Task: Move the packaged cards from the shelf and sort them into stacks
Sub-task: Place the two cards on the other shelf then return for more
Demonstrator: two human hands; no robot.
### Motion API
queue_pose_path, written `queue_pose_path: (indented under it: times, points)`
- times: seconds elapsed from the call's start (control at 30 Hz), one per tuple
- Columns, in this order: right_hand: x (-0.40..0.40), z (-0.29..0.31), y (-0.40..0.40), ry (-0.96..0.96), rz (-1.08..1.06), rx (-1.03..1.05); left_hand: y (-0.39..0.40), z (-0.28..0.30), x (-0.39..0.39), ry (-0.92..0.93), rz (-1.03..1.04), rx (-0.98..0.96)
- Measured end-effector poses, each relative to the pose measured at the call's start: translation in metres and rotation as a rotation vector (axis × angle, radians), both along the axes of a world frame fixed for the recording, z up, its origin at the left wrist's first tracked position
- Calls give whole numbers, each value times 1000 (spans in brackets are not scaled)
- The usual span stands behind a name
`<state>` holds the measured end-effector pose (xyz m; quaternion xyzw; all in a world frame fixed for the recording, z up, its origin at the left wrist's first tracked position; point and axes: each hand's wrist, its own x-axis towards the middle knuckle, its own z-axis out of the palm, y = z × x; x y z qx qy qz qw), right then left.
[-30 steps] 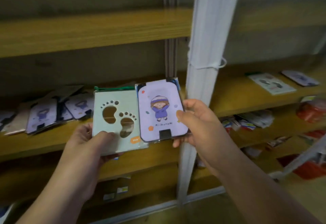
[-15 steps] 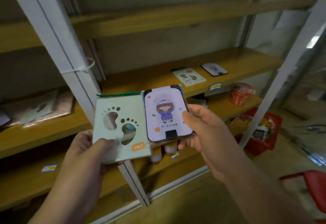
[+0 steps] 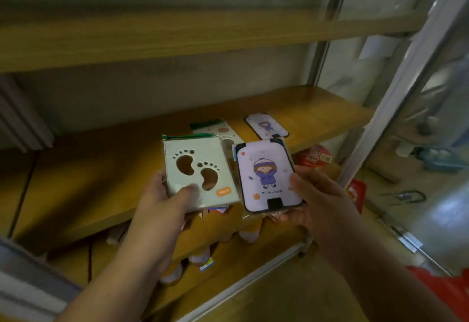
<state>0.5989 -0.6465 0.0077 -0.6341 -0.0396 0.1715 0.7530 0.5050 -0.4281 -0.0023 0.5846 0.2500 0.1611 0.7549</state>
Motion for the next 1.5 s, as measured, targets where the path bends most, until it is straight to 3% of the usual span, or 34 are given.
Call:
queue_pose_path:
  times: [0.2, 0.3, 0.43, 0.57, 0.63, 0.8, 1.07, 1.17, 1.33, 1.5]
  points:
    - [73, -12, -12, 57, -103, -8, 12, -8, 117, 91, 39, 186]
    - [105, -19, -13, 118, -120, 3, 17, -11, 152, 119, 27, 270]
    - [147, -22, -15, 55, -80, 24, 14, -14, 177, 213, 35, 366]
    - [188, -17, -20, 3, 36, 1, 4, -14, 183, 351, 82, 824]
    - [212, -17, -23, -12, 81, -6, -5, -14, 188, 464, 103, 932]
    - [265, -26, -25, -22, 197, -41, -29, -13, 197, 636, 140, 1069]
    - [313, -34, 9, -77, 458, -189, -67, -17, 191, 539, 273, 1081]
    - [319, -27, 26, -200, 510, -275, -79, -17, 186, 503, 312, 1057]
    - [322, -28, 36, -617, 459, -559, -92, -17, 182, 500, 362, 1064]
    - [320, -37, 28, -879, 419, -779, -102, -15, 181, 516, 395, 1068]
